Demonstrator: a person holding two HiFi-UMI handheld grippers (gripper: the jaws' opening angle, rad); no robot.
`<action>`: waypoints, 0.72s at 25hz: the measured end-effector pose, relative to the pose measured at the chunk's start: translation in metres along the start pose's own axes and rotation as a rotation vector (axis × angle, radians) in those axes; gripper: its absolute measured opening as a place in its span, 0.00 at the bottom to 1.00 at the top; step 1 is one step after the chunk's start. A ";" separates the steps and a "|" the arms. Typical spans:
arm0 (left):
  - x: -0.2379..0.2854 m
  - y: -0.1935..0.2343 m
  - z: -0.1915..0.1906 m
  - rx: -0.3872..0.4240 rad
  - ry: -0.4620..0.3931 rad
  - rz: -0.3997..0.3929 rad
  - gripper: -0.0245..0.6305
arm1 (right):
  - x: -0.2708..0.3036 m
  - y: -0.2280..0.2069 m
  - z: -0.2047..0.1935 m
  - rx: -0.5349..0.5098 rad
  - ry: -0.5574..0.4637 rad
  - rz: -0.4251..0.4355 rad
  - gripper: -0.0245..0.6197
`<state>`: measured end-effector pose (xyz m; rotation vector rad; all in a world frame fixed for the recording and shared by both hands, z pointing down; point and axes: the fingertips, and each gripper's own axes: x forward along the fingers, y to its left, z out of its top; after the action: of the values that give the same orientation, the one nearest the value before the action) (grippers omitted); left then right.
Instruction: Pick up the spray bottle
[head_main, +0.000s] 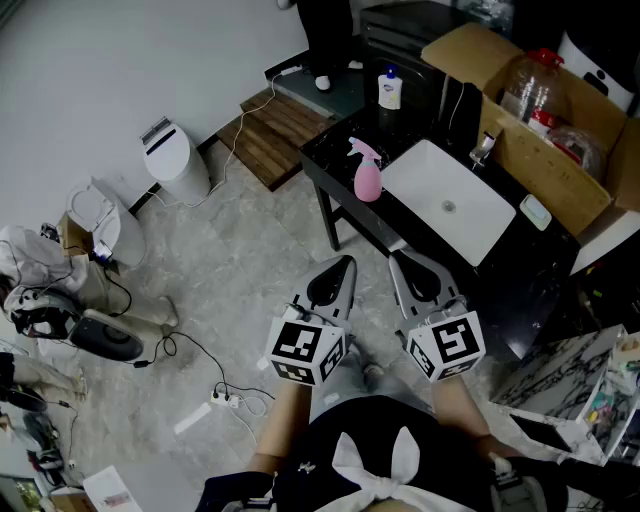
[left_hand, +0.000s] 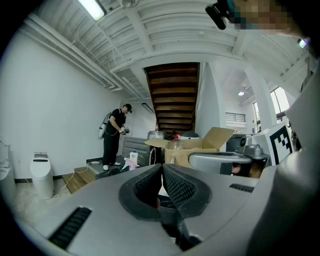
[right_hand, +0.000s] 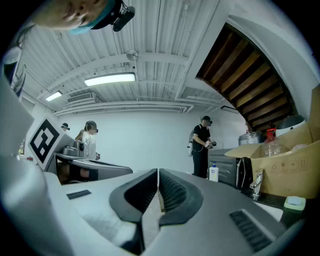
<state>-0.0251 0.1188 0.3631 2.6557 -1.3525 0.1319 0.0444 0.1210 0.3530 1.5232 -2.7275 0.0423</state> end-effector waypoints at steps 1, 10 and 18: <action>0.002 -0.001 0.000 0.001 0.007 -0.001 0.08 | 0.000 -0.002 -0.001 0.011 -0.001 -0.001 0.08; 0.025 -0.003 -0.004 -0.003 0.027 -0.016 0.08 | 0.007 -0.022 -0.018 0.032 0.019 -0.009 0.08; 0.043 0.013 -0.005 -0.021 0.031 -0.016 0.08 | 0.028 -0.031 -0.016 0.028 0.012 0.018 0.09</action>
<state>-0.0102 0.0777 0.3760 2.6353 -1.3164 0.1550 0.0560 0.0819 0.3702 1.5000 -2.7428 0.0896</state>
